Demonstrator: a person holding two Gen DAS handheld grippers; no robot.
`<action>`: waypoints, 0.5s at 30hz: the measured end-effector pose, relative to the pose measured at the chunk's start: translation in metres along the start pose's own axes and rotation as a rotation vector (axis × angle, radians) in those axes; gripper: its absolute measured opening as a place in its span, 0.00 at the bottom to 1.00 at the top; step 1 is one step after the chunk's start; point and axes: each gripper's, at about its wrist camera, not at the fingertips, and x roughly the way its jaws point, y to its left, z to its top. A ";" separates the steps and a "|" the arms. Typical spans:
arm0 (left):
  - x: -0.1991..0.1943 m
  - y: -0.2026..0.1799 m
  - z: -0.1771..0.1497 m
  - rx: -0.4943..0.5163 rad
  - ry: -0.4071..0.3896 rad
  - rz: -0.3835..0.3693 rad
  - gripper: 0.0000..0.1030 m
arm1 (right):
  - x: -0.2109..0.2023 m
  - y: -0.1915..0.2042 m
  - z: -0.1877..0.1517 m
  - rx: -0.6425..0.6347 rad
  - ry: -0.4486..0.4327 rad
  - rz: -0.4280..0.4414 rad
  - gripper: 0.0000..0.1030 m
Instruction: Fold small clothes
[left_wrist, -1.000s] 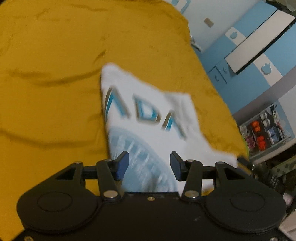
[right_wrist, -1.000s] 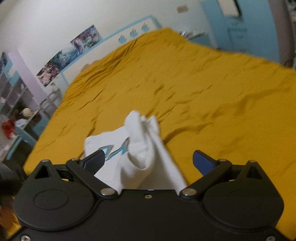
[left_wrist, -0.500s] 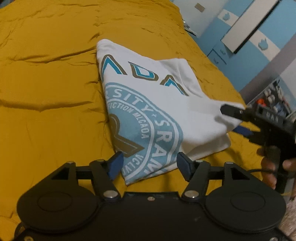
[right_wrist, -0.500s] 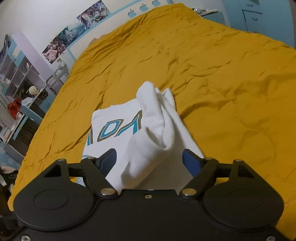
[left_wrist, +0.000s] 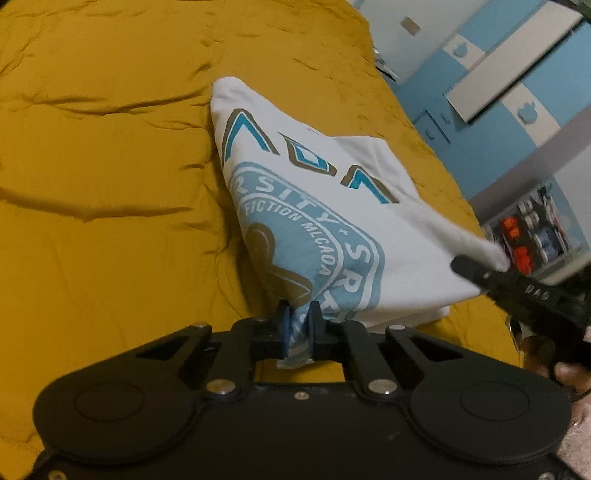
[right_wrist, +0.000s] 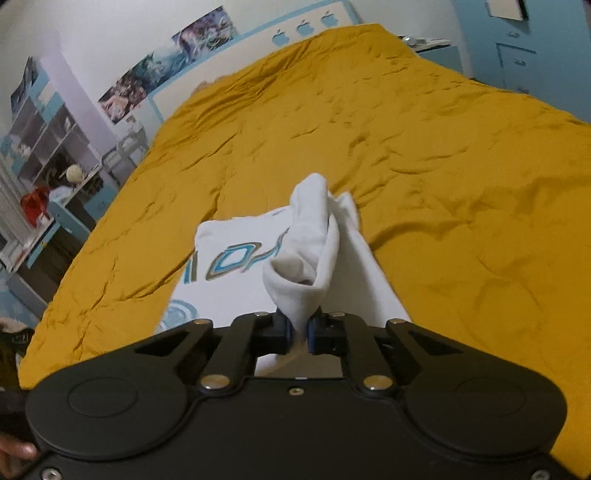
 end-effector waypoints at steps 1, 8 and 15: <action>0.006 0.002 -0.003 0.005 0.019 0.006 0.07 | 0.002 -0.006 -0.006 0.014 0.014 -0.008 0.05; 0.031 0.027 -0.018 -0.034 0.109 0.014 0.38 | 0.021 -0.052 -0.041 0.121 0.083 -0.003 0.16; 0.003 0.041 0.014 -0.030 0.000 0.017 0.56 | -0.004 -0.030 0.013 -0.012 -0.022 0.019 0.54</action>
